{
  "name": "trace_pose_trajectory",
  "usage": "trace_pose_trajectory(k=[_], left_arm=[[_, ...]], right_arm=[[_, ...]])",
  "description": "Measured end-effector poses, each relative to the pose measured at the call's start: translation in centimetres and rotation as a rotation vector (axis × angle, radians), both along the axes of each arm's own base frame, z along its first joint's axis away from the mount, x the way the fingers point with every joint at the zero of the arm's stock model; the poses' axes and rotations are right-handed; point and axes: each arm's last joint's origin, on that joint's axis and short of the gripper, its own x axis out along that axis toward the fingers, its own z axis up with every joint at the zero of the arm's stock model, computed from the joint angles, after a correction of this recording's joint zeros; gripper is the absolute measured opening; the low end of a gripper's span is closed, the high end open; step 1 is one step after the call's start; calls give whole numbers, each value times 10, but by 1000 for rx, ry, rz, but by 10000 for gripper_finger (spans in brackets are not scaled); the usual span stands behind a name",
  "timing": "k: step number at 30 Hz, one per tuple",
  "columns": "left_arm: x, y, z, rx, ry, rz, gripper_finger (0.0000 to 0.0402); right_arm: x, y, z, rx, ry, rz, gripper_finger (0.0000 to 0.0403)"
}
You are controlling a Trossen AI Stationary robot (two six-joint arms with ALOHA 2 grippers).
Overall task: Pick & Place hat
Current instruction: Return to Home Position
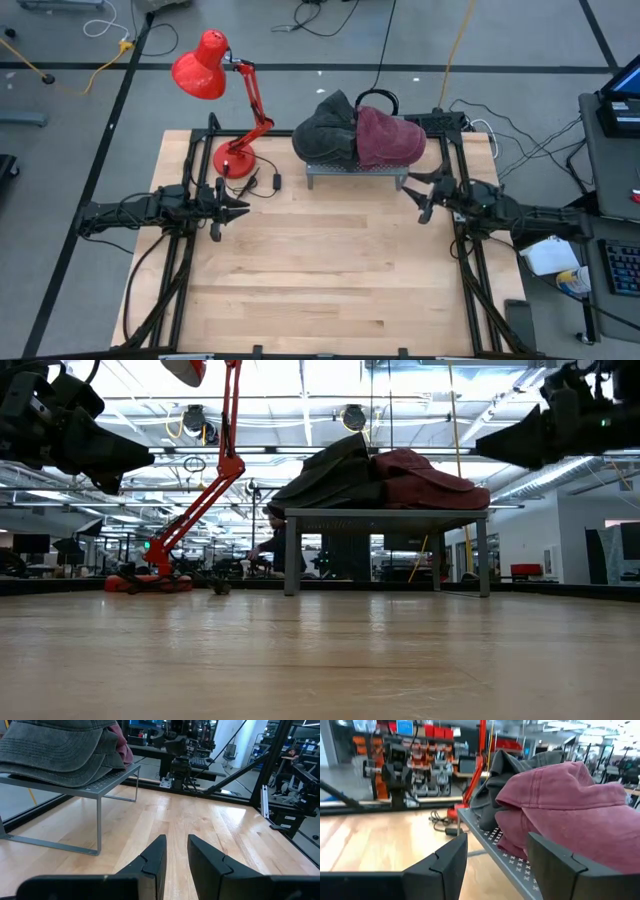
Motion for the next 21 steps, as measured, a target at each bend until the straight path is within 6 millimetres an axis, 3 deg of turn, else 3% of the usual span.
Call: trace_pose_trajectory(k=[6,9,21], left_arm=[[0,0,0,0,0,0,81],[0,0,0,0,0,0,81],[0,0,0,0,0,0,81]], right_arm=[[2,0,-26,-4,-59,22,195],[2,2,-23,-14,-117,71,193],[3,2,-33,-7,-19,100,190]])
